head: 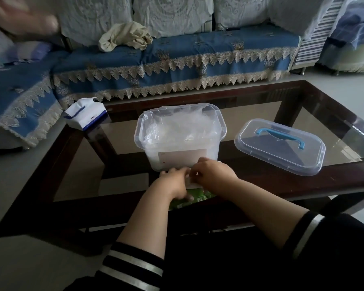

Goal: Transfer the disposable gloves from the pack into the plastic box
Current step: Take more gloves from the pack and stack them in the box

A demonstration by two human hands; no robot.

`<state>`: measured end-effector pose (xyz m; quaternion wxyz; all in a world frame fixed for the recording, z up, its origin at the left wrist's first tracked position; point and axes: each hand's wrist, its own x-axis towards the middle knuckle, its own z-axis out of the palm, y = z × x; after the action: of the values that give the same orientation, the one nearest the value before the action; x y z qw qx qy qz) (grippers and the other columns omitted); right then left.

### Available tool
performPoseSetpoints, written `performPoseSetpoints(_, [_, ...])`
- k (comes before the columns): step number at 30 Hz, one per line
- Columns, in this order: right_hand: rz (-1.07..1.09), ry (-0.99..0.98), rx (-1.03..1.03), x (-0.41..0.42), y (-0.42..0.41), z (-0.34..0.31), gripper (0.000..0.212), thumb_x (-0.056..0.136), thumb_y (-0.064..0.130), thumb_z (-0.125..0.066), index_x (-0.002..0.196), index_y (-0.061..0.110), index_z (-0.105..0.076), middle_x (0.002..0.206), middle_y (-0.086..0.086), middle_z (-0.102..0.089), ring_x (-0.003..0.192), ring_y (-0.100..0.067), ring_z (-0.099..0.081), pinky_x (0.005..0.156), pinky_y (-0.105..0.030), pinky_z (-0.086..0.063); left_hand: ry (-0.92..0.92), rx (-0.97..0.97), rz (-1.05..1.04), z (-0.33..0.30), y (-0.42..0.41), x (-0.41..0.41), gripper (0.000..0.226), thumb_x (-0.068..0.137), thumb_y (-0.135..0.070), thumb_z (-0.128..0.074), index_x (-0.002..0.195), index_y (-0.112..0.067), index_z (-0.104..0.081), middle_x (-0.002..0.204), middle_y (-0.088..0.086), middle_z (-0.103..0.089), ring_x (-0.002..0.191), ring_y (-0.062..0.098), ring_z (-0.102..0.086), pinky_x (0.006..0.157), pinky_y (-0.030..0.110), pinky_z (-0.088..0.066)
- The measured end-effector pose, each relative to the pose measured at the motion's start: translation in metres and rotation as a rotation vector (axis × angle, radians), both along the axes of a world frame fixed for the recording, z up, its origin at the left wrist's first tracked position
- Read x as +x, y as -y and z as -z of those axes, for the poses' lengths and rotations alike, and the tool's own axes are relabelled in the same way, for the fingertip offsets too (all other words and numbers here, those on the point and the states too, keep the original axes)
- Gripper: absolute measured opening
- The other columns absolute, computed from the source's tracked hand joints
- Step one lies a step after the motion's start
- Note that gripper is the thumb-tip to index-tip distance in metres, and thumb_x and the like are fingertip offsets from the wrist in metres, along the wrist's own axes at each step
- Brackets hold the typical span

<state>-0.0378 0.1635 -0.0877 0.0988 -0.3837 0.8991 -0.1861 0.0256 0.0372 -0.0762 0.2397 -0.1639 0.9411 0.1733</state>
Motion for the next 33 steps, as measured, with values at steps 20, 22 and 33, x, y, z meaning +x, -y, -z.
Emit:
performPoseSetpoints(20, [0.198, 0.122, -0.476, 0.005, -0.010, -0.031, 0.019, 0.093, 0.027, -0.059, 0.079, 0.017, -0.066, 0.071, 0.007, -0.067, 0.069, -0.010, -0.059, 0.068, -0.028, -0.047, -0.030, -0.019, 0.118, 0.013, 0.002, -0.014, 0.068, 0.087, -0.049, -0.064, 0.146, -0.028, -0.036, 0.144, 0.004, -0.038, 0.138, 0.027, -0.027, 0.111, 0.039, -0.022])
performPoseSetpoints(22, [0.210, 0.171, -0.518, 0.008, -0.008, -0.034, 0.018, 0.093, 0.023, -0.059, 0.078, 0.016, -0.064, 0.068, 0.008, -0.066, 0.066, -0.009, -0.059, 0.065, -0.025, -0.047, -0.039, -0.043, 0.125, 0.012, -0.003, -0.012, 0.070, 0.089, -0.049, -0.062, 0.148, -0.024, -0.034, 0.150, 0.007, -0.032, 0.140, 0.030, -0.022, 0.113, 0.038, -0.017])
performPoseSetpoints(33, [0.045, 0.214, -0.240, 0.006, -0.027, -0.048, 0.065, 0.069, 0.071, -0.061, 0.114, 0.024, -0.054, 0.110, 0.009, -0.064, 0.102, -0.011, -0.059, 0.091, -0.038, -0.050, -0.056, -0.019, 0.082, 0.018, -0.004, -0.009, 0.083, 0.082, -0.049, -0.068, 0.150, -0.034, -0.022, 0.149, 0.003, -0.029, 0.141, 0.036, -0.020, 0.109, 0.058, -0.028])
